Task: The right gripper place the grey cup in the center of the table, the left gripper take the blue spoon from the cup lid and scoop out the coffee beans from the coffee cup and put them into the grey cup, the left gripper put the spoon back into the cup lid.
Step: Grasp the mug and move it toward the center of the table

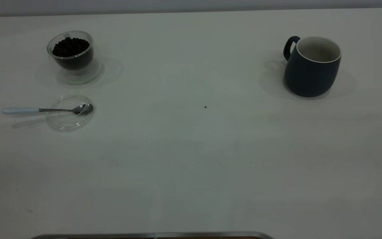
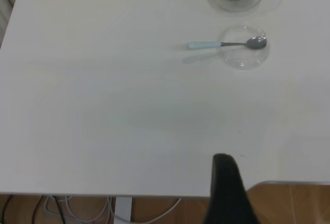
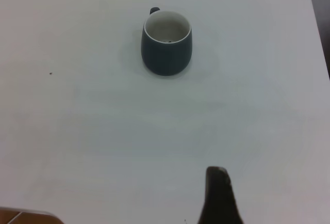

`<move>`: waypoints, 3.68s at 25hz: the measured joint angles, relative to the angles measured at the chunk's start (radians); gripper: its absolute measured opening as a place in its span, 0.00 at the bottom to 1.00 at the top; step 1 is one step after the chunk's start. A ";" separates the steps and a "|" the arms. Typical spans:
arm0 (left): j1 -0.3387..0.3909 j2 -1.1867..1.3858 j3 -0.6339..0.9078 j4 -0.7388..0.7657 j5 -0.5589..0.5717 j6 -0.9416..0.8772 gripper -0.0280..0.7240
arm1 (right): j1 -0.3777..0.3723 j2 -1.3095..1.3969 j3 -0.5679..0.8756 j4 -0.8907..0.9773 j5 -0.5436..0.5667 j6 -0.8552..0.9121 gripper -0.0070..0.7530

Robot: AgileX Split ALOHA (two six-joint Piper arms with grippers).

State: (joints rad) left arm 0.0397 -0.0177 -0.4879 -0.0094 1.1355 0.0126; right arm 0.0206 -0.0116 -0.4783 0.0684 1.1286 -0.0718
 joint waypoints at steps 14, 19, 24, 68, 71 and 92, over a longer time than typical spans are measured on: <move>0.000 0.000 0.000 0.000 0.000 0.000 0.78 | 0.000 0.000 0.000 0.000 0.000 0.000 0.75; 0.000 0.000 0.000 0.000 0.000 0.000 0.78 | 0.000 0.000 0.000 0.000 0.000 0.000 0.75; 0.000 0.000 0.000 0.000 0.000 0.000 0.78 | 0.000 0.000 0.000 0.000 0.000 0.000 0.75; 0.000 0.000 0.000 0.000 0.000 0.000 0.78 | 0.000 1.356 -0.427 -0.013 -0.368 -0.526 0.99; 0.000 0.000 0.000 0.000 0.000 0.000 0.78 | 0.000 1.540 -0.495 -0.054 -0.430 -0.625 0.98; 0.000 0.000 0.000 0.000 0.000 0.000 0.78 | 0.000 2.210 -0.819 -0.082 -0.786 -1.216 0.89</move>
State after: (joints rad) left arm 0.0397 -0.0177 -0.4879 -0.0094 1.1355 0.0126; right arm 0.0206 2.1985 -1.2977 -0.0140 0.3430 -1.2876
